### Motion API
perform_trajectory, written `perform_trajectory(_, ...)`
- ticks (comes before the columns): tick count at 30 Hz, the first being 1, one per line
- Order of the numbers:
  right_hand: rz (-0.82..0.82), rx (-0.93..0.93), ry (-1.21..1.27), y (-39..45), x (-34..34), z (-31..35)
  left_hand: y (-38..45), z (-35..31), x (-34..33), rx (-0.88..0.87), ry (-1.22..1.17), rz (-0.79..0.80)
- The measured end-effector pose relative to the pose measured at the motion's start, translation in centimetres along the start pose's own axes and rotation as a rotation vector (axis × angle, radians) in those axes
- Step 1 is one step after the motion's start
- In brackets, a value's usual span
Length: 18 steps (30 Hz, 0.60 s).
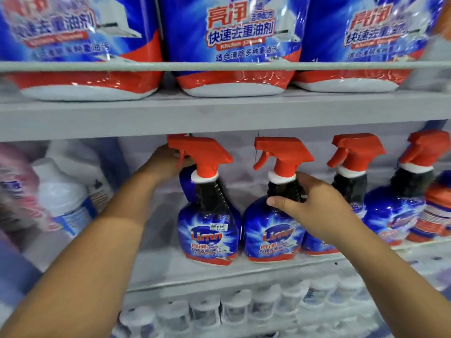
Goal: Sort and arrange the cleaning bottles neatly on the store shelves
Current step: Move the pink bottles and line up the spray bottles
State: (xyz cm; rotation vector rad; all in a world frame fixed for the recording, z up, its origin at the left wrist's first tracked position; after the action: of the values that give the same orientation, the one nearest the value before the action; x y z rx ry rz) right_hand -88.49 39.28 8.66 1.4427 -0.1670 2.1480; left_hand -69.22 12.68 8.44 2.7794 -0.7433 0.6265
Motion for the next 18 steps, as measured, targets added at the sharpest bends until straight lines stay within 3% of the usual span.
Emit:
perform_trajectory(9,-0.063,0.052,-0.037,-0.3,0.0,0.3,-9.0,5.2,5.3,0.114,0.034,-0.428)
perform_trajectory(13,-0.059,0.073,0.029,-0.5,-0.9,-0.2,-11.6,5.3,4.8,0.086,-0.039,-0.489)
perform_trajectory(18,-0.413,0.186,0.277,-6.2,-0.6,0.2,-14.8,6.6,4.7,0.023,-0.273,-0.494)
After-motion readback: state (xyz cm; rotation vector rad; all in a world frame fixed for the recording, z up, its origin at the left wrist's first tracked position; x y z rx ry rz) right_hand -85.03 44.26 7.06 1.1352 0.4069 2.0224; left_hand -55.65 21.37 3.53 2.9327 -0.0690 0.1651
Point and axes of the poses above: each hand's wrist, its own y-axis towards the middle knuckle, its own x-axis out of the back of the hand, z = x × y, the point moved 3 cm from there along y, towards the middle knuckle, and after that the axes turned 14 degrees about -y, right-handed, at the moved point
